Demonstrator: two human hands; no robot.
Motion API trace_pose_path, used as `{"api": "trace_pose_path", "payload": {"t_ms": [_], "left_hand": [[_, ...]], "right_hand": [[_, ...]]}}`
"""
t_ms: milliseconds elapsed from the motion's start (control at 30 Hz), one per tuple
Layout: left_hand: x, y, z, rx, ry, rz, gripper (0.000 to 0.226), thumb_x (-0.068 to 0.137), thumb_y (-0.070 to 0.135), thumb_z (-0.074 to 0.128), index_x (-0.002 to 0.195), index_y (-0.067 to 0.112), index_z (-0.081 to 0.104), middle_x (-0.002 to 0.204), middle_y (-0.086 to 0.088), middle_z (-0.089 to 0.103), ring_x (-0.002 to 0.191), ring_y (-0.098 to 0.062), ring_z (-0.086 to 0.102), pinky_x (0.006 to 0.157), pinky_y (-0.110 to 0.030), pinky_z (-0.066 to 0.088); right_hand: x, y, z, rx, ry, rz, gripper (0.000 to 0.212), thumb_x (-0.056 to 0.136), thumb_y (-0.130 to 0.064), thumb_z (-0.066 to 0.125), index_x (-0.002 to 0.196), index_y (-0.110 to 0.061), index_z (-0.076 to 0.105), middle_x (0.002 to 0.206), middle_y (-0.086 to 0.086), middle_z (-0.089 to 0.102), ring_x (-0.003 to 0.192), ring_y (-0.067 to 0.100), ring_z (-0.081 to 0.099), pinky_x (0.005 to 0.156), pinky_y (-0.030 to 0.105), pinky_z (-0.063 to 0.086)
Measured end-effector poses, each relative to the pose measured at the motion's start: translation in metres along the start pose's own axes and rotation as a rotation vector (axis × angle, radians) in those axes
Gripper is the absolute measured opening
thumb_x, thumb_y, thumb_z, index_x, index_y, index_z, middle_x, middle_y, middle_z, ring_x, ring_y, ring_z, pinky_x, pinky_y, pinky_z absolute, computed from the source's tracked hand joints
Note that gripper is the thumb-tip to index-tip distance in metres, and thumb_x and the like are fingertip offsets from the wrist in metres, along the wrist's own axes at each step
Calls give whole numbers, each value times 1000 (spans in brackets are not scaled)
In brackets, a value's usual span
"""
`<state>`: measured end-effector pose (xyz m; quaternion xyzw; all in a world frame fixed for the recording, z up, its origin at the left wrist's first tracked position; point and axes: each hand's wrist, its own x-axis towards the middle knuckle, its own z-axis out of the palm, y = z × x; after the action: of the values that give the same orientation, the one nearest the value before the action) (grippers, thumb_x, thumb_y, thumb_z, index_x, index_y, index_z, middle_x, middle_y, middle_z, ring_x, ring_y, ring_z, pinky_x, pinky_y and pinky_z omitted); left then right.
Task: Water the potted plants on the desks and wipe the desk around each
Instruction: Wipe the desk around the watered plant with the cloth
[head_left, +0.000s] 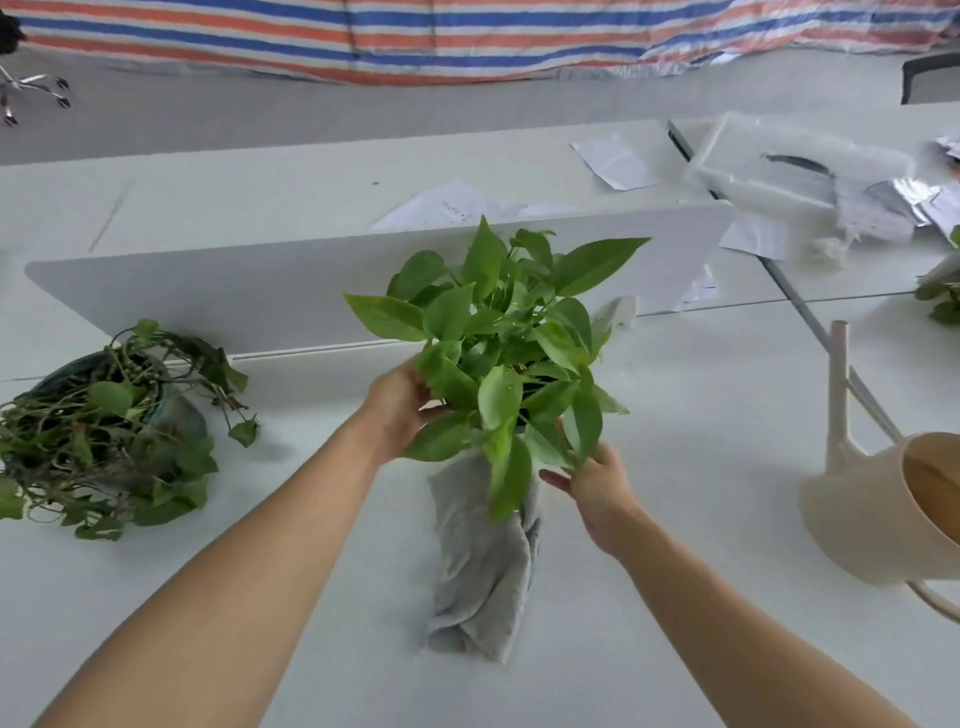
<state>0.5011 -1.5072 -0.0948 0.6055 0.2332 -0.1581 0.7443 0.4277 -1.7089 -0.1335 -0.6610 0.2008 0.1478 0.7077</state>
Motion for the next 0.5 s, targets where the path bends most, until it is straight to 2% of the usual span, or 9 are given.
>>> {"api": "trace_pose_path", "payload": {"t_ms": [67, 167, 233, 300, 333, 367, 433, 467, 500], "left_hand": [[8, 4, -12, 1, -6, -30, 23, 96, 15, 44, 90, 12, 66, 79, -5, 70, 76, -20, 65, 64, -34, 54], [17, 3, -32, -10, -22, -79, 26, 96, 19, 43, 103, 7, 65, 96, -11, 65, 89, -27, 63, 73, -39, 54], [18, -8, -45, 57, 114, -57, 25, 97, 18, 46, 107, 7, 66, 99, -12, 67, 91, -30, 64, 76, -38, 55], [13, -32, -58, 260, 320, 13, 19, 93, 13, 52, 84, 14, 68, 81, -8, 66, 79, -31, 62, 70, -33, 50], [6, -47, -64, 415, 411, 49, 23, 91, 12, 51, 72, 16, 65, 73, -6, 63, 76, -32, 58, 68, -34, 46], [-2, -63, -70, 577, 466, 76, 26, 90, 11, 48, 70, 16, 64, 74, -7, 63, 79, -34, 58, 70, -35, 46], [-19, -99, -78, 894, 501, 133, 30, 95, 12, 41, 101, 10, 71, 107, -14, 67, 107, -36, 57, 88, -40, 47], [-24, -116, -81, 1010, 494, 182, 34, 97, 12, 40, 117, 6, 66, 124, -15, 61, 120, -35, 51, 95, -42, 44], [-30, -129, -80, 1104, 483, 248, 35, 97, 10, 41, 124, 4, 62, 132, -17, 56, 126, -36, 47, 99, -45, 42]], "right_hand": [[-6, 2, 10, -6, -13, 2, 48, 98, 13, 39, 98, -25, 68, 83, -19, 76, 87, 4, 69, 84, 32, 58], [-14, 16, 22, -86, -6, -41, 36, 99, 5, 47, 100, -23, 70, 83, -16, 76, 80, 2, 69, 85, 33, 58], [-19, 37, 31, -448, 33, -167, 30, 98, -12, 48, 117, -20, 69, 99, -5, 75, 93, 16, 69, 92, 39, 56], [-29, 73, 42, -955, 7, -393, 51, 88, -19, 44, 137, -16, 59, 139, 8, 60, 133, 29, 52, 112, 42, 42], [-35, 95, 49, -1117, -104, -493, 55, 86, -25, 46, 139, -15, 57, 148, 11, 52, 142, 32, 42, 114, 45, 38], [-44, 112, 55, -1241, -222, -528, 54, 85, -33, 48, 136, -17, 58, 150, 12, 49, 143, 34, 40, 112, 47, 41], [-61, 134, 51, -1406, -310, -576, 55, 86, -48, 48, 133, -21, 61, 149, 11, 51, 137, 34, 48, 107, 48, 42], [-65, 140, 39, -1439, -314, -559, 58, 87, -53, 47, 134, -22, 60, 149, 11, 51, 134, 34, 51, 108, 48, 36], [-68, 141, 23, -1449, -272, -555, 61, 86, -56, 47, 136, -22, 58, 149, 11, 51, 132, 35, 53, 110, 47, 29]]}}
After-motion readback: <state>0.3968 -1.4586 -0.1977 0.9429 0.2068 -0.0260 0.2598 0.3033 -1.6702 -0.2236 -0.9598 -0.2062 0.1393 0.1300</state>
